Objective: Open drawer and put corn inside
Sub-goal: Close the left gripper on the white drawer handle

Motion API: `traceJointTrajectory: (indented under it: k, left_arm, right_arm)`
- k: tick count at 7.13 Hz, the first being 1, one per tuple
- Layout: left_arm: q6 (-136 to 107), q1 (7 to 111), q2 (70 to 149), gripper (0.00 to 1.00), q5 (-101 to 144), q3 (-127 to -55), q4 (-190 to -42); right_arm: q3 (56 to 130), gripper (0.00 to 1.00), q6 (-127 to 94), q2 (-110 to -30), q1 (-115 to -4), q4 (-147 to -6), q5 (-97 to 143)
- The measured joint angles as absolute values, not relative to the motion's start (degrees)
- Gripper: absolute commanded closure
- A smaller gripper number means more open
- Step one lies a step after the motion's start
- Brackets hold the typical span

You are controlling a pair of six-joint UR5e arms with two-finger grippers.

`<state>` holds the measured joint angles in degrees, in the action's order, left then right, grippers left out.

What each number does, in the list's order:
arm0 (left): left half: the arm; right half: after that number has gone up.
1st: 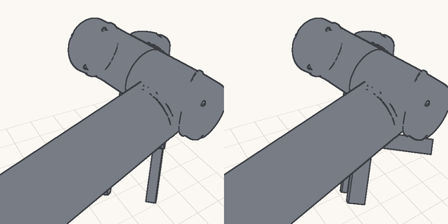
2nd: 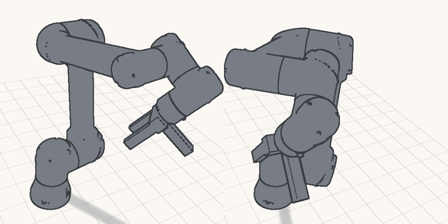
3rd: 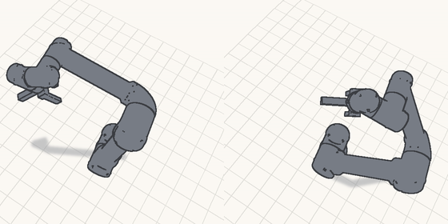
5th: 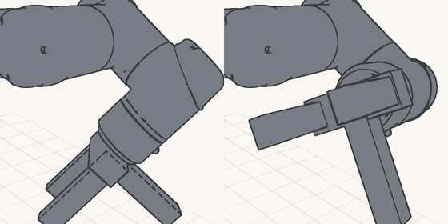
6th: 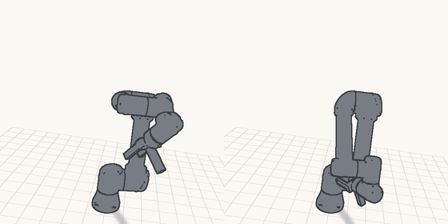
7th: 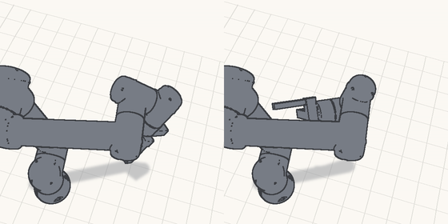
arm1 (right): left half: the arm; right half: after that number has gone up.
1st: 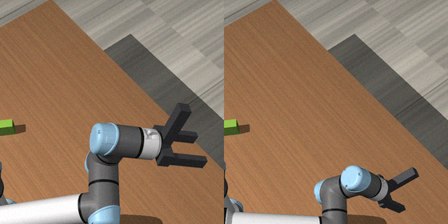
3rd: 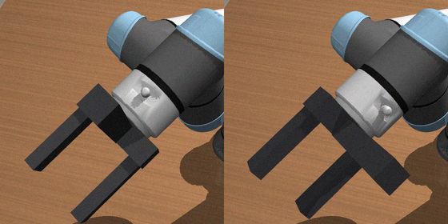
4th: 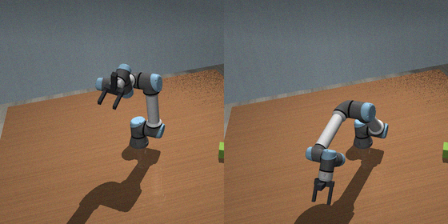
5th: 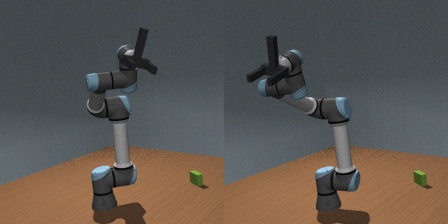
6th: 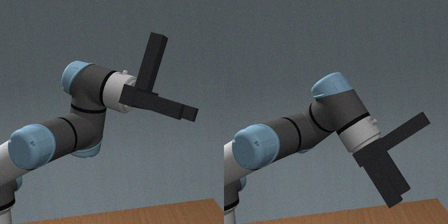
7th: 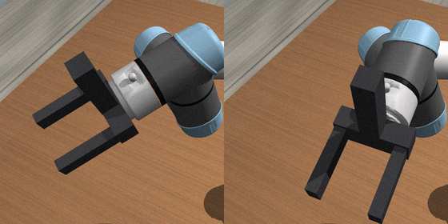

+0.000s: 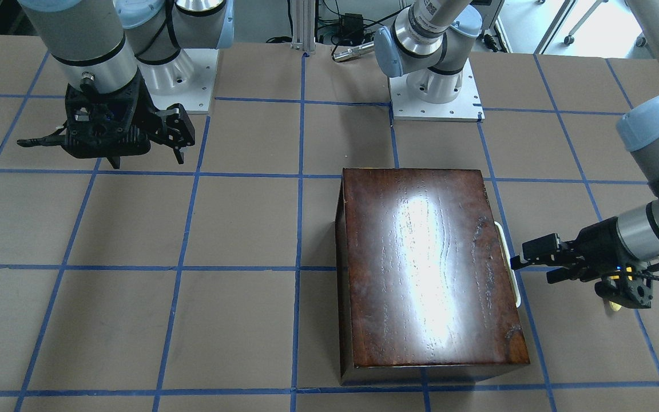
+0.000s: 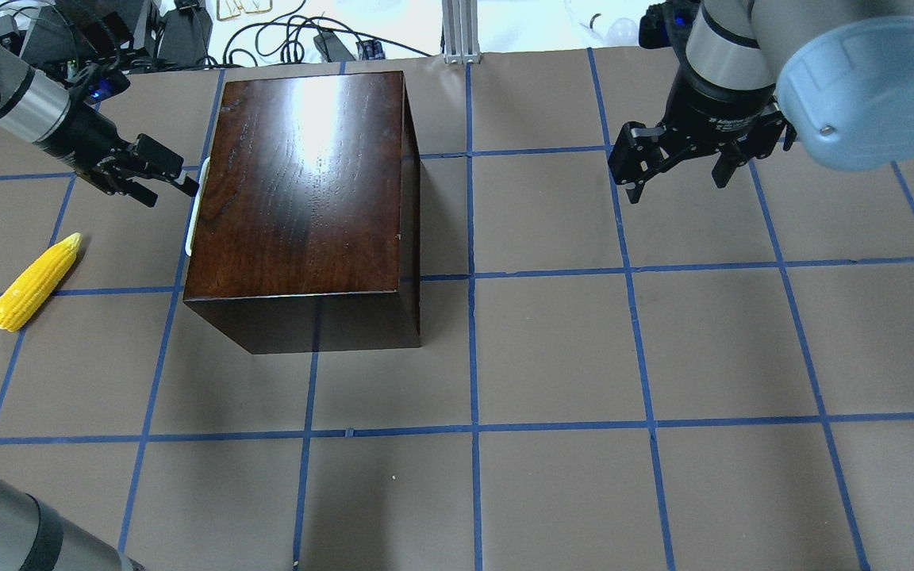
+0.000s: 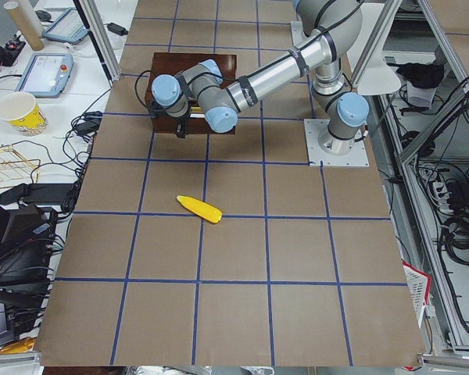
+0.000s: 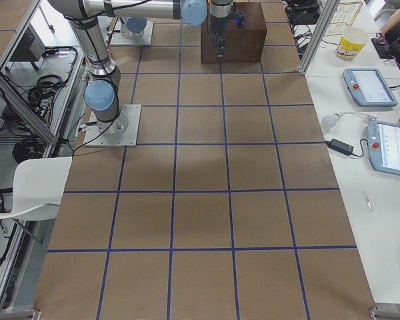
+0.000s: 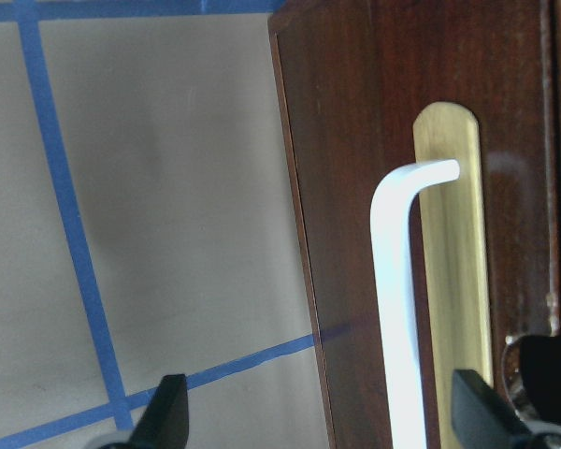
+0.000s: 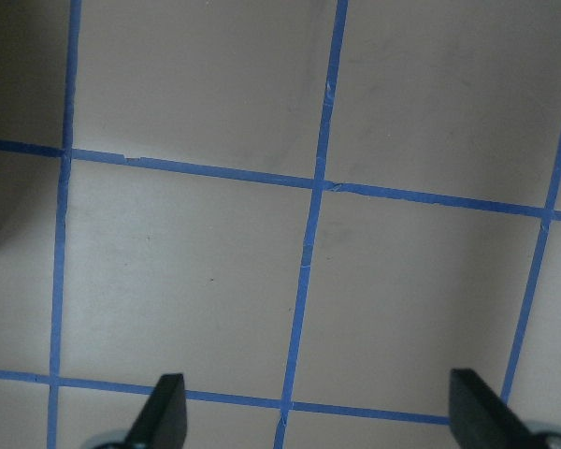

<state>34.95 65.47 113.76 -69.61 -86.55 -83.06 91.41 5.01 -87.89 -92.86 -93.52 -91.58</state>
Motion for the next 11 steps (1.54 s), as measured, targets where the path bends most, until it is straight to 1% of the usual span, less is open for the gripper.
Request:
traceJointTrajectory:
  k: [11]
  left_arm:
    - [35.1, 65.7, 116.4, 0.00, -68.0, -86.4, -81.5]
  right_arm:
    - [91.4, 0.00, 5.0, -87.9, -92.9, -93.5, -91.6]
